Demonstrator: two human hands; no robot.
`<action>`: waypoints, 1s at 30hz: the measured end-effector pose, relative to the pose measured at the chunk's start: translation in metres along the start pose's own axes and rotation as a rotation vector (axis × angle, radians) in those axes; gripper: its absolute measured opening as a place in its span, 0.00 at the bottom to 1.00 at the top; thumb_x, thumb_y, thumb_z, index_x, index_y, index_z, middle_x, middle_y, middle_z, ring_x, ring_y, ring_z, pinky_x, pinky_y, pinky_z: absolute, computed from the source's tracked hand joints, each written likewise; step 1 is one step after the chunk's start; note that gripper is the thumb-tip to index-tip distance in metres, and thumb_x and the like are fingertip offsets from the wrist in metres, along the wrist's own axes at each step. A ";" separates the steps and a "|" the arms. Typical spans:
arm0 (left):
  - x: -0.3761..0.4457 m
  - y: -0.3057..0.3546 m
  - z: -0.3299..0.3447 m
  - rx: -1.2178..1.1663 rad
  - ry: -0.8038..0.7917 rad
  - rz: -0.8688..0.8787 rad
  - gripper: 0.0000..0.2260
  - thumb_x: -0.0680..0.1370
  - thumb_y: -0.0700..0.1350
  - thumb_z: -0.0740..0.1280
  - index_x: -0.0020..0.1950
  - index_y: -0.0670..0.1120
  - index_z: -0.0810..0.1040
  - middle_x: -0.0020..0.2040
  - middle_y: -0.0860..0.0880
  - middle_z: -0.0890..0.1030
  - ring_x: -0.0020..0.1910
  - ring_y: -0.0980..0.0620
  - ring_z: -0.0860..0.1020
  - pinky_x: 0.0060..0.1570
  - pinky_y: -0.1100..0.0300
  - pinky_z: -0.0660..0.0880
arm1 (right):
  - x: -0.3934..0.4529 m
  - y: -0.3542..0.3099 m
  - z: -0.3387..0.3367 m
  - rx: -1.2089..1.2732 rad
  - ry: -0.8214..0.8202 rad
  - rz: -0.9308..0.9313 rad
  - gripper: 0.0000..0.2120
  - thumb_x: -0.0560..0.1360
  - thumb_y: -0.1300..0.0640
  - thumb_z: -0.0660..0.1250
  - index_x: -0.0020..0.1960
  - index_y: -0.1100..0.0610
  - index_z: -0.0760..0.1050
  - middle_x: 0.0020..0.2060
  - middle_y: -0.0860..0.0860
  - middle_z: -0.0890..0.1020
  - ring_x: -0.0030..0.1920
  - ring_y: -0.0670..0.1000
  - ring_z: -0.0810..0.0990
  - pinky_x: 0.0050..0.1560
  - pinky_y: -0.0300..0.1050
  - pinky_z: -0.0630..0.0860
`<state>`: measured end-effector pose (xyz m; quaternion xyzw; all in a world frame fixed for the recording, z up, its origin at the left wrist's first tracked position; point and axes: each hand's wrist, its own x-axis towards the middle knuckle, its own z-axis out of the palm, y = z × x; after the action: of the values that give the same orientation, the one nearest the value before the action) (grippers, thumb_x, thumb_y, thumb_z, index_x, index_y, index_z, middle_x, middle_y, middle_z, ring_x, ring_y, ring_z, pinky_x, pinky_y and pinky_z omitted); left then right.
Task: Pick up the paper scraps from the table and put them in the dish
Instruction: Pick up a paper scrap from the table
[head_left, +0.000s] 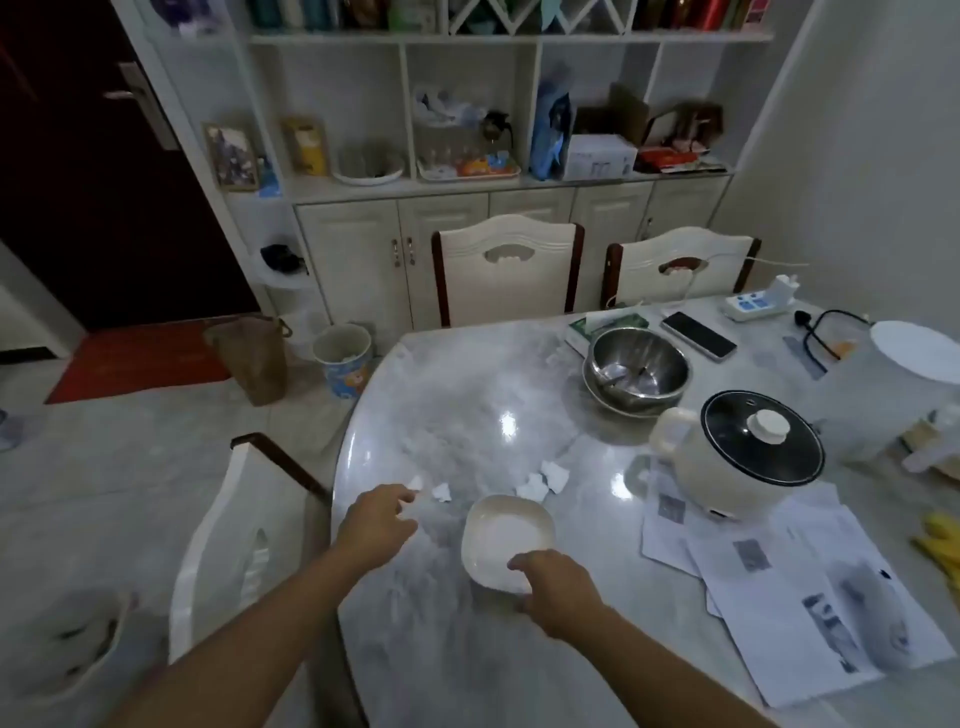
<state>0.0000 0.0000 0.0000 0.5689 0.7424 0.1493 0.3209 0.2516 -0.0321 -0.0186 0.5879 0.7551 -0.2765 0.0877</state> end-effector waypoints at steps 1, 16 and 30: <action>0.003 -0.002 0.003 -0.001 -0.022 -0.019 0.19 0.72 0.45 0.72 0.62 0.47 0.76 0.60 0.45 0.78 0.54 0.48 0.78 0.52 0.58 0.74 | 0.005 0.003 0.001 -0.023 -0.024 0.000 0.25 0.74 0.54 0.71 0.70 0.50 0.70 0.67 0.53 0.76 0.66 0.57 0.74 0.68 0.51 0.70; 0.037 -0.022 0.039 0.000 -0.094 -0.161 0.23 0.70 0.45 0.72 0.65 0.47 0.74 0.66 0.46 0.76 0.61 0.47 0.76 0.61 0.54 0.73 | 0.007 0.007 0.019 -0.374 -0.165 -0.228 0.14 0.75 0.71 0.60 0.60 0.65 0.74 0.55 0.65 0.80 0.54 0.66 0.80 0.56 0.59 0.76; 0.083 -0.016 0.046 0.025 0.123 -0.083 0.15 0.76 0.41 0.65 0.61 0.41 0.75 0.57 0.39 0.77 0.56 0.41 0.76 0.55 0.50 0.74 | -0.014 -0.005 0.022 -0.426 -0.296 -0.179 0.20 0.49 0.53 0.82 0.33 0.65 0.82 0.26 0.57 0.82 0.26 0.53 0.83 0.25 0.41 0.78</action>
<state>0.0054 0.0668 -0.0690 0.5314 0.7854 0.1612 0.2736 0.2464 -0.0566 -0.0292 0.4401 0.8242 -0.2011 0.2942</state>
